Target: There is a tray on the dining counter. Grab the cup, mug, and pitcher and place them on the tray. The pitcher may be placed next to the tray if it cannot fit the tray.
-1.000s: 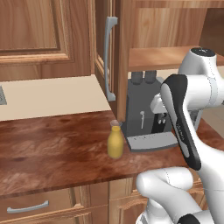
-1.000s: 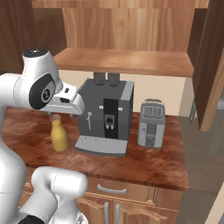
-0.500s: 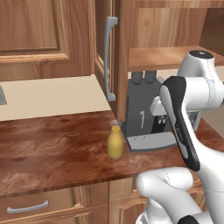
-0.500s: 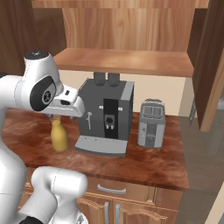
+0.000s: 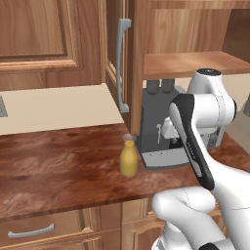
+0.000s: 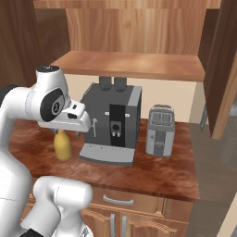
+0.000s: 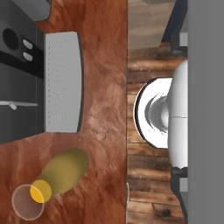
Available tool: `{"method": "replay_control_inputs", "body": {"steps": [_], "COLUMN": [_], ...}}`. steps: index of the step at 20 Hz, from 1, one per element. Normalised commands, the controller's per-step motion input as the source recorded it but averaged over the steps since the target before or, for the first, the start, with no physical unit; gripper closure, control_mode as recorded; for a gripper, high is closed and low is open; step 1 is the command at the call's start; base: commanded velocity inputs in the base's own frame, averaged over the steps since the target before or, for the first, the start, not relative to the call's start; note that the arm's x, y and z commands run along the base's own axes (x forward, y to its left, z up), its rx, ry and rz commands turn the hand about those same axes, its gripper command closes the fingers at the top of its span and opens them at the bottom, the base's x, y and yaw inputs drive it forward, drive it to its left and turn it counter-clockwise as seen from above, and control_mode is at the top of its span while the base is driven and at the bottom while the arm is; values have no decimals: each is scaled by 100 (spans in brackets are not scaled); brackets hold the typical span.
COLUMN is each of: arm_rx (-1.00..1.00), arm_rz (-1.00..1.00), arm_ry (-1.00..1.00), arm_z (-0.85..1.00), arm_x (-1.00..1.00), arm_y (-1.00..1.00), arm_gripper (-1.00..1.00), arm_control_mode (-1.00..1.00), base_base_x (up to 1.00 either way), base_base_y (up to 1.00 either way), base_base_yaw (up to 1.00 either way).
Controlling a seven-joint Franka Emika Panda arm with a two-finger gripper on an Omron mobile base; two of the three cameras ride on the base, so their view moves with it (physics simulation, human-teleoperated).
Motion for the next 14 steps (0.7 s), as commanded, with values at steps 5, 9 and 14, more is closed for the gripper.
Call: {"method": "replay_control_inputs", "body": {"steps": [5,9,14], "arm_rx": [0,0,0], "arm_rz": [0,0,0], "arm_ry": [13,10,7], "arm_z": [-26,-14,-22], "arm_x": [4,3,7], "arm_y": [21,22,22], "arm_gripper": [-100,-100,-100], "arm_control_mode": [-100,-100,-100], "base_base_x": [0,0,0], "base_base_y": [0,0,0], "base_base_yaw": [0,0,0]}}
